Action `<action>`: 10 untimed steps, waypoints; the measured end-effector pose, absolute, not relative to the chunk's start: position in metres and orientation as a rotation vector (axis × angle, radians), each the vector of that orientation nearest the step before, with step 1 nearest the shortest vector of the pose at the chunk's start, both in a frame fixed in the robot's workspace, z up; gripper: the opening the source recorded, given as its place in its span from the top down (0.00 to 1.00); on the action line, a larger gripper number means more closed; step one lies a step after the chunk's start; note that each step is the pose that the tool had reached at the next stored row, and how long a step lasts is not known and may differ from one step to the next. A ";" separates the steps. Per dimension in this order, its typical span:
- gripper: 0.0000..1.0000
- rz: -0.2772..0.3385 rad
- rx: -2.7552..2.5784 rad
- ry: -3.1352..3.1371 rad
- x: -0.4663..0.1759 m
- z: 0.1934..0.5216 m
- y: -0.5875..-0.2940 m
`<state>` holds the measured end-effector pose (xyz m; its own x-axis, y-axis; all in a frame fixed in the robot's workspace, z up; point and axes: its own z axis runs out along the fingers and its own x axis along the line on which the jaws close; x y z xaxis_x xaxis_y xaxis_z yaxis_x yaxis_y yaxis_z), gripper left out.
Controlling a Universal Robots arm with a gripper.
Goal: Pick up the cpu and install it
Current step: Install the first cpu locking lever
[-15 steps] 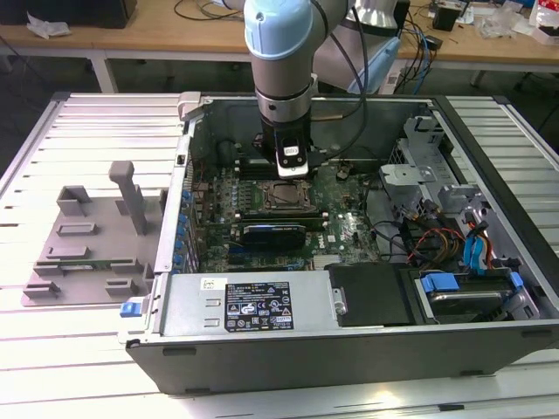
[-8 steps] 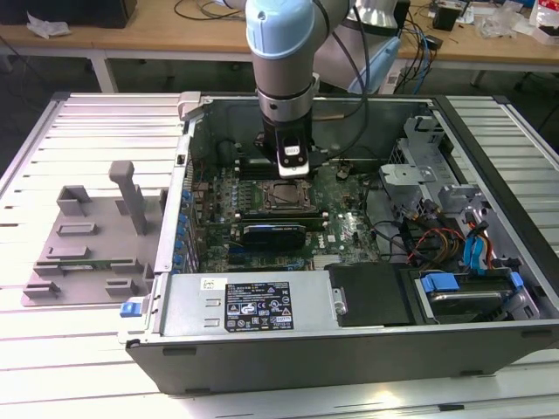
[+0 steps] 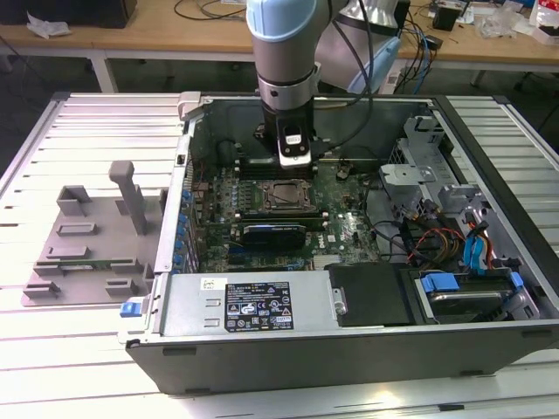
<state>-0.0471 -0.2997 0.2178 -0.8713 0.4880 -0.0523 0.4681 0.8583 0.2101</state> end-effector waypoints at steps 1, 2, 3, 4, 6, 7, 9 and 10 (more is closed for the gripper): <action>0.89 0.221 0.750 2.928 -0.047 0.218 -0.300; 0.89 0.164 0.746 2.927 -0.047 0.218 -0.300; 0.89 0.125 0.744 2.926 -0.047 0.218 -0.300; 0.89 0.106 0.742 2.926 -0.047 0.218 -0.300; 0.89 0.078 0.740 2.925 -0.047 0.218 -0.300; 0.89 0.078 0.740 2.925 -0.047 0.218 -0.300; 0.89 0.075 0.679 2.940 -0.047 0.218 -0.300; 0.89 0.069 0.653 2.946 -0.047 0.218 -0.300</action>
<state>-0.0471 -0.2997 0.2178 -0.8991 0.4237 -0.1101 0.4181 0.9056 0.0712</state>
